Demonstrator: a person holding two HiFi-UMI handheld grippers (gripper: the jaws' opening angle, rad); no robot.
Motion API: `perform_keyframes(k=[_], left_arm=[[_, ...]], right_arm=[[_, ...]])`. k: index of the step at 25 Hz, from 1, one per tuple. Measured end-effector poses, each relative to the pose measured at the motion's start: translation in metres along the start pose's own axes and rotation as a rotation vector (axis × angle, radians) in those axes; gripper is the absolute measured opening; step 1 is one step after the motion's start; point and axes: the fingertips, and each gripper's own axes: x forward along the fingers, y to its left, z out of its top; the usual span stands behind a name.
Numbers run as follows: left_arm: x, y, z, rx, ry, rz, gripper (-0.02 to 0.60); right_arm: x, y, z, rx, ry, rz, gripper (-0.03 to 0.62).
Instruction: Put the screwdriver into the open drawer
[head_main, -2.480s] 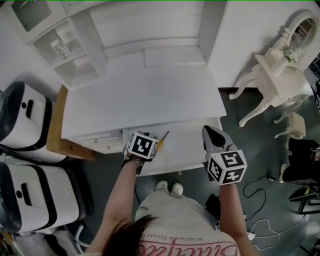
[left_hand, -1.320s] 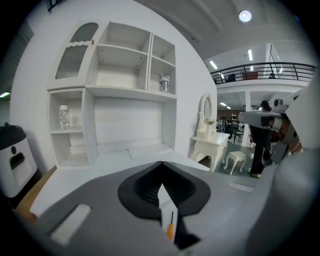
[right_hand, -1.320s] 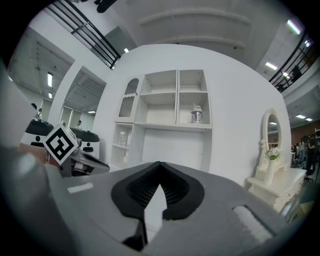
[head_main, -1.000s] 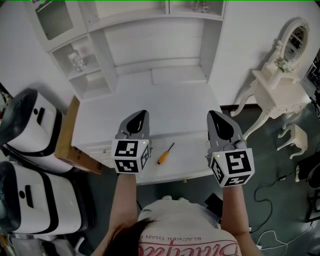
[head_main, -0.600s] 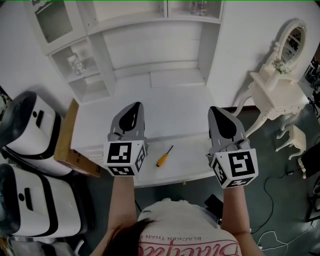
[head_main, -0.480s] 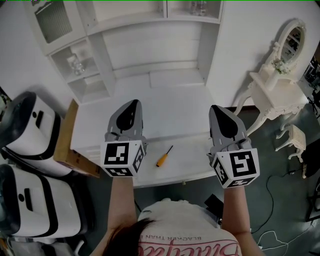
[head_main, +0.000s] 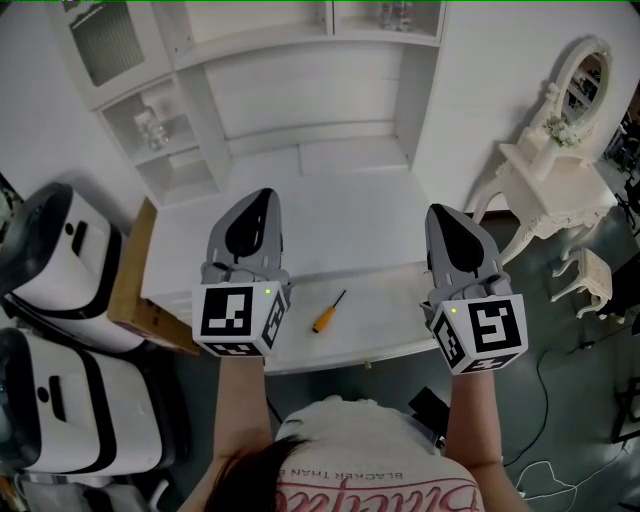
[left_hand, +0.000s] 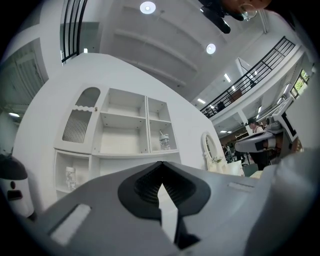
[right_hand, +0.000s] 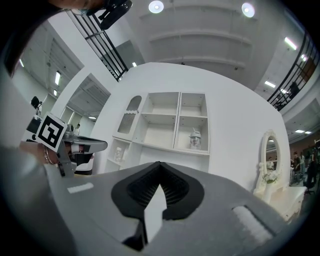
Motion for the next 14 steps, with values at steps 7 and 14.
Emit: perform_keyframes(k=[7,14], left_arm=[[-0.0012,-0.0005,0.0058,0.015,-0.006,-0.001,0.015],[0.0004,-0.0032,0.0072,0.025,0.002,-0.014,0.015]], right_arm=[[-0.0012,-0.0011,0.0026,0.001,-0.007,-0.006,0.0],[-0.0007,-0.0025,0.0041,0.001,-0.009,-0.008,0.0]])
